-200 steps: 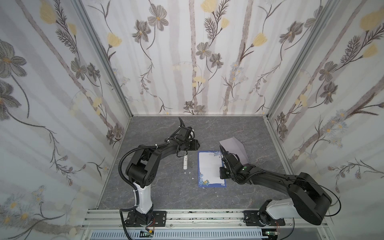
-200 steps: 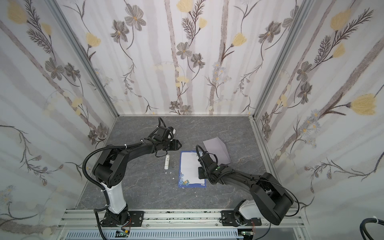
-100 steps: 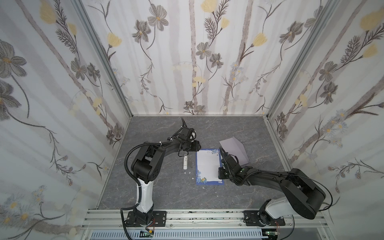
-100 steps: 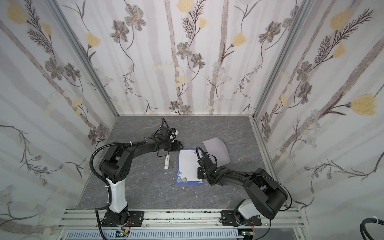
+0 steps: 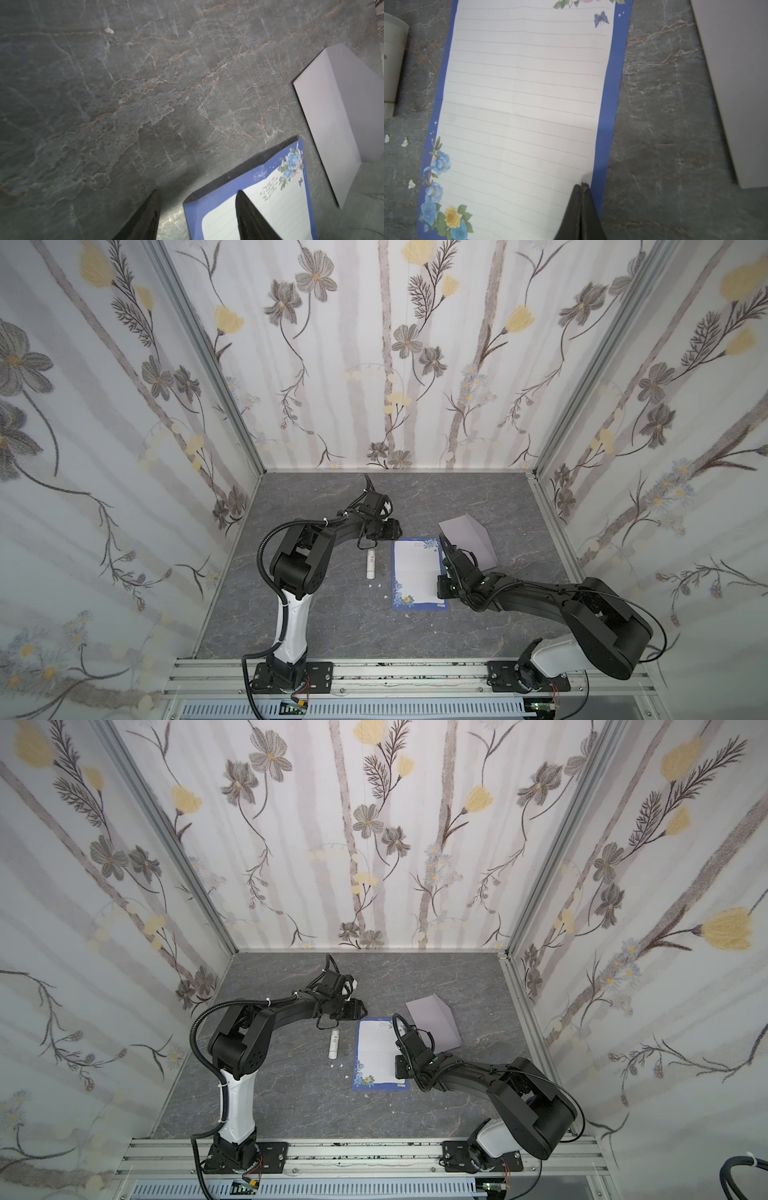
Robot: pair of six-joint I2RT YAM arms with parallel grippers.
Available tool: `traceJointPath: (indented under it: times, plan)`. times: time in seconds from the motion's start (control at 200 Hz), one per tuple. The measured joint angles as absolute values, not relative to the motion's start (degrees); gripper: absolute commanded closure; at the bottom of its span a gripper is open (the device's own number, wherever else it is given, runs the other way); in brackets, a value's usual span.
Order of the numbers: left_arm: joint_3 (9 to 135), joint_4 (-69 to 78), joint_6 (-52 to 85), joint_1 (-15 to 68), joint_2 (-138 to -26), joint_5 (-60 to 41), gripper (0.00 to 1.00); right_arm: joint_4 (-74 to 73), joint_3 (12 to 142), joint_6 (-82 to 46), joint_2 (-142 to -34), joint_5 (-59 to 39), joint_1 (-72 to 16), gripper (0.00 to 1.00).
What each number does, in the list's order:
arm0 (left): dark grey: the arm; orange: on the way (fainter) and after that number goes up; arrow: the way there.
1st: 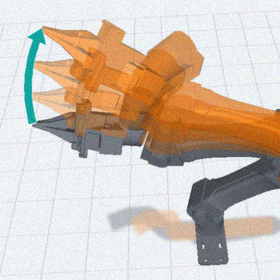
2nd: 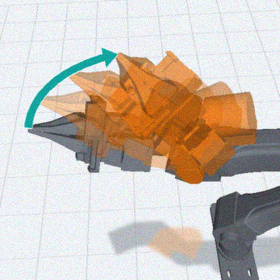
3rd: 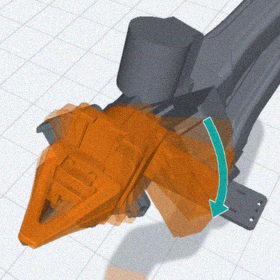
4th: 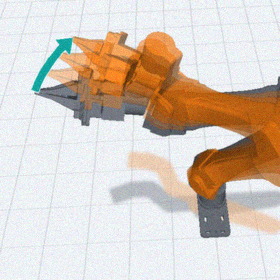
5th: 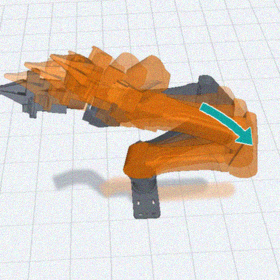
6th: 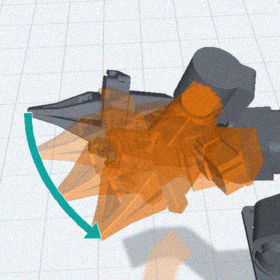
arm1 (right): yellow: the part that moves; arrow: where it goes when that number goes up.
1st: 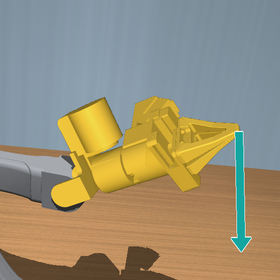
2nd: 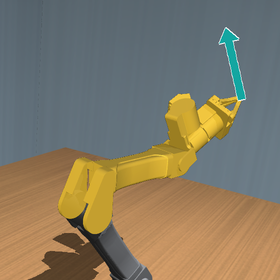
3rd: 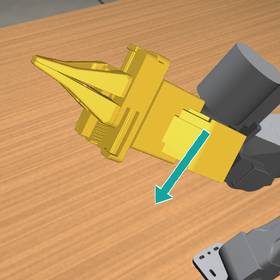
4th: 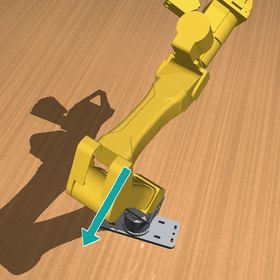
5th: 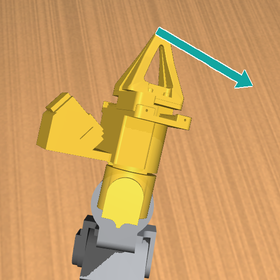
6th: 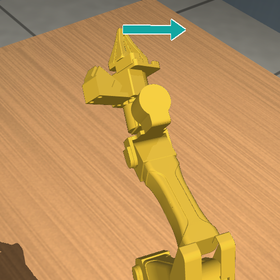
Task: Place the letter into the envelope and seal it
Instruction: 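Grasp the near edge of the blue-bordered letter with the left gripper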
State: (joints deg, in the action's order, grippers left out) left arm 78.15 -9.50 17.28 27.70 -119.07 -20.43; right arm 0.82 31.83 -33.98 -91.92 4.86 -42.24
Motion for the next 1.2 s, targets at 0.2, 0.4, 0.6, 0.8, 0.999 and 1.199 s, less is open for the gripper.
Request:
traceJointPath:
  times: [0.2,0.4,0.6,0.8,0.999,1.199]
  plan:
    - [78.08,-10.74,16.64,27.77,-119.04,-24.97,0.43,1.98,32.21,-33.98,-91.81,4.86,-42.24,1.00]
    - [78.08,-11.75,16.27,27.81,-119.15,-28.60,0.43,2.20,32.25,-33.98,-91.81,4.86,-42.24,1.00]
    - [78.13,-11.73,16.03,27.81,-119.79,-32.45,0.44,2.20,32.27,-33.98,-91.81,4.86,-42.24,1.00]
    - [78.65,-12.03,16.05,27.81,-120.27,-34.96,0.45,2.68,32.49,-33.78,-91.81,4.86,-42.24,1.00]
    - [79.44,-12.53,16.34,27.81,-120.27,-38.92,0.45,2.76,32.53,-33.39,-91.81,4.86,-42.24,1.00]
    - [79.72,-12.64,16.51,27.81,-120.27,-43.09,0.45,2.76,32.53,-33.36,-91.81,4.89,-42.24,1.00]
